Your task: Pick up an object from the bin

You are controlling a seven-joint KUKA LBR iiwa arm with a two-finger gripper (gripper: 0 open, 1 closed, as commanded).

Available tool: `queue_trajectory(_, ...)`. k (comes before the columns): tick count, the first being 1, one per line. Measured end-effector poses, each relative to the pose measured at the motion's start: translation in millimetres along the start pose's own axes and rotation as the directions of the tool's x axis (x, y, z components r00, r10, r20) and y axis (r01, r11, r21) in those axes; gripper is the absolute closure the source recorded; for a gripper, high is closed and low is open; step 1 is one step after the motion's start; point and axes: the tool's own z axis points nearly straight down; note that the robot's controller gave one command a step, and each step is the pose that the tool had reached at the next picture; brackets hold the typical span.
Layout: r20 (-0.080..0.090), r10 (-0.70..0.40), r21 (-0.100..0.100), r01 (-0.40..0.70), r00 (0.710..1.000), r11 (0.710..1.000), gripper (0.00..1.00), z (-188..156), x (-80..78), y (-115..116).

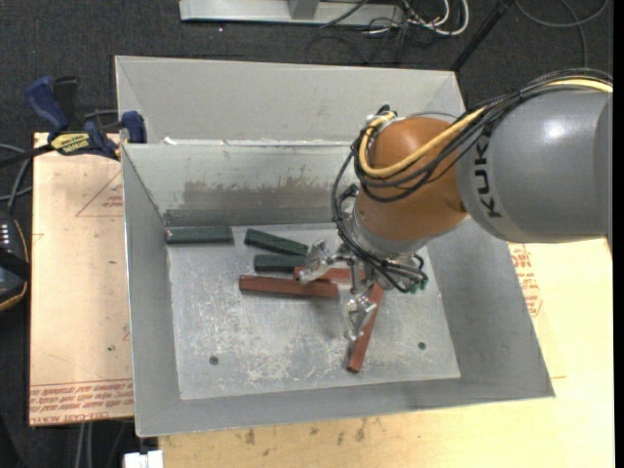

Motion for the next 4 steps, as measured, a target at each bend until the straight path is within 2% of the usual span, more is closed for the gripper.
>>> queue_trajectory(1, 0.011, 0.094, 0.004, -0.095, 0.995, 0.996, 0.0, 9, -49.7, -1)
queue_trajectory(2, 0.019, -0.043, 0.005, 0.043, 0.999, 0.999, 1.0, 27, -82.2, -12)
queue_trajectory(3, 0.019, -0.043, 0.005, 0.042, 0.999, 0.999, 1.0, 27, -82.2, -12)
queue_trajectory(4, -0.001, -0.052, -0.001, 0.052, 0.999, 0.999, 1.0, -13, -76.7, -2)
